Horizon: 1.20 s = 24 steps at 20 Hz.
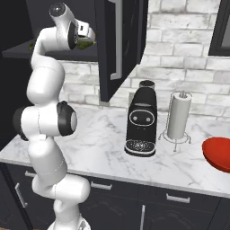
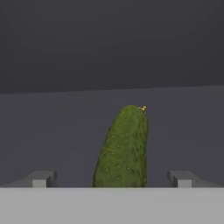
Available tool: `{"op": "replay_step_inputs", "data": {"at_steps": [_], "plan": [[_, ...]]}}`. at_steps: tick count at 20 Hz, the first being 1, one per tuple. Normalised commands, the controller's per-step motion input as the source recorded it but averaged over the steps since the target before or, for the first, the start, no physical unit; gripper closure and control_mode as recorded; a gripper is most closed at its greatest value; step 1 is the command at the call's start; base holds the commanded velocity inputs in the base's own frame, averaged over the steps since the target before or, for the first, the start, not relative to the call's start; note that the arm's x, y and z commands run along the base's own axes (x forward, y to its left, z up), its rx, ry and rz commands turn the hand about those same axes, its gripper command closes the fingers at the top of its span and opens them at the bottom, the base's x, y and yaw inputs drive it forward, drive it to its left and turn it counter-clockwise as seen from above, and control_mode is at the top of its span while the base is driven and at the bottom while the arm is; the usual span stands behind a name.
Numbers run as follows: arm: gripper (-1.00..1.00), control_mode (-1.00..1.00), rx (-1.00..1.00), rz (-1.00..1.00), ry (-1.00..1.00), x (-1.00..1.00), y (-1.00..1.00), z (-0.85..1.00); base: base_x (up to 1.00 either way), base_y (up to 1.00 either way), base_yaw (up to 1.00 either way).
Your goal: Pick the cucumbers from the cabinet and place them in one bowl. Pick the potato from the sink and place it in the other bowl.
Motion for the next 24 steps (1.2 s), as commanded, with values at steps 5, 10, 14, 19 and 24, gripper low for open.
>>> {"op": "replay_step_inputs", "data": {"at_steps": [5,10,14,19,24], "plan": [[-1.00,-1.00,0.00,0.00,0.00,0.00,-0.03,-0.46,0.00,0.00,0.00],[-1.00,-1.00,0.00,0.00,0.00,0.02,-0.02,-0.23,0.00,0.00,0.00],[-1.00,-1.00,0.00,0.00,0.00,0.15,0.00,0.00,0.00,0.00,0.00],[-1.00,-1.00,0.00,0.00,0.00,0.11,0.00,0.00,0.00,0.00,0.00],[-1.00,-1.00,0.00,0.00,0.01,0.13,0.00,0.00,0.00,0.00,0.00]]}}
